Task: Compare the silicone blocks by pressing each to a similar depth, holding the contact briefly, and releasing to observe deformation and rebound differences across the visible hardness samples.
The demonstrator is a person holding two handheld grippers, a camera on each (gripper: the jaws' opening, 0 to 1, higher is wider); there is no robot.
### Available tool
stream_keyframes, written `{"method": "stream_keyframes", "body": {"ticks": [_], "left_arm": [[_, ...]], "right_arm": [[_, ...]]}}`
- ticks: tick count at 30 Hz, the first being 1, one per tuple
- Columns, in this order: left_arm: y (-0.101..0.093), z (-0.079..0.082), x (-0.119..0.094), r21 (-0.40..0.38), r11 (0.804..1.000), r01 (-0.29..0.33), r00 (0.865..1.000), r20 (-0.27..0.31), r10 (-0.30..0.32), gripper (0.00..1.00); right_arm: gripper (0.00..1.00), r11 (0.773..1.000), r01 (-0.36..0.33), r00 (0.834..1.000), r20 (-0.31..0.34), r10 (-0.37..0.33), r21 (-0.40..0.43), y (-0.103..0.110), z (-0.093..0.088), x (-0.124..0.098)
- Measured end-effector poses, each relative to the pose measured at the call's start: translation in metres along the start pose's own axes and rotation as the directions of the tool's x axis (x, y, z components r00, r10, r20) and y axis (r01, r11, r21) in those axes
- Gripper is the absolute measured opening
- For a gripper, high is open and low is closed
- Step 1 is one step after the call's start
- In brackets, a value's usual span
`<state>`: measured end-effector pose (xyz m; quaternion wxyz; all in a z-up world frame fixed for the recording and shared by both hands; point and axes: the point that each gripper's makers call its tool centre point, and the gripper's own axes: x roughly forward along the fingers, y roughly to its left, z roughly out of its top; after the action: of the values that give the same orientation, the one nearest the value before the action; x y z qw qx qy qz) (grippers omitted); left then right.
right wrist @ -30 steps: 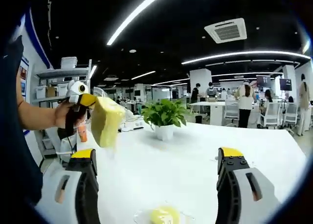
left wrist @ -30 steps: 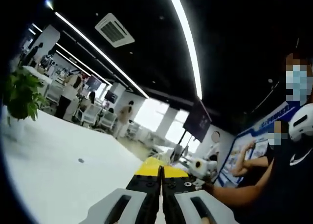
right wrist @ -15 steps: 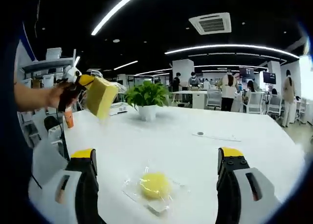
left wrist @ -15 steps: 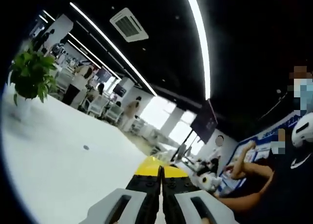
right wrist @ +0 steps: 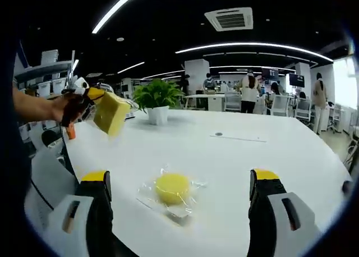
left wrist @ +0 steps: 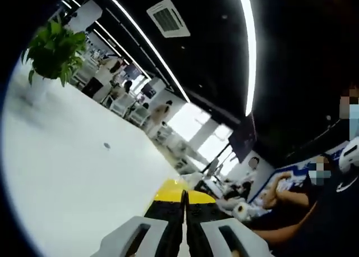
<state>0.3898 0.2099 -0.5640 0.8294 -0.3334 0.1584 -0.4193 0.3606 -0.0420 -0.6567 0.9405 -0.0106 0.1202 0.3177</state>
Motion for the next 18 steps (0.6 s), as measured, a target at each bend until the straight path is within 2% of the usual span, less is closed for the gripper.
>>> {"method": "stream_keyframes", "body": {"ticks": [8, 12, 18], "left_arm": [[0.031, -0.018, -0.003, -0.076, 0.996, -0.042, 0.999, -0.035, 0.039, 0.0], [0.041, -0.025, -0.004, -0.093, 0.994, -0.063, 0.997, -0.047, 0.059, 0.0], [0.069, -0.04, -0.008, -0.162, 0.98, -0.117, 0.991, -0.086, 0.104, 0.0]], "right_arm": [[0.96, 1.0, 0.01, 1.0, -0.015, -0.01, 0.014, 0.0, -0.01, -0.005], [0.96, 1.0, 0.011, 1.0, -0.022, -0.011, 0.021, 0.001, -0.013, -0.006], [0.96, 1.0, 0.01, 0.999, -0.038, -0.01, 0.014, 0.002, -0.018, -0.006]]}}
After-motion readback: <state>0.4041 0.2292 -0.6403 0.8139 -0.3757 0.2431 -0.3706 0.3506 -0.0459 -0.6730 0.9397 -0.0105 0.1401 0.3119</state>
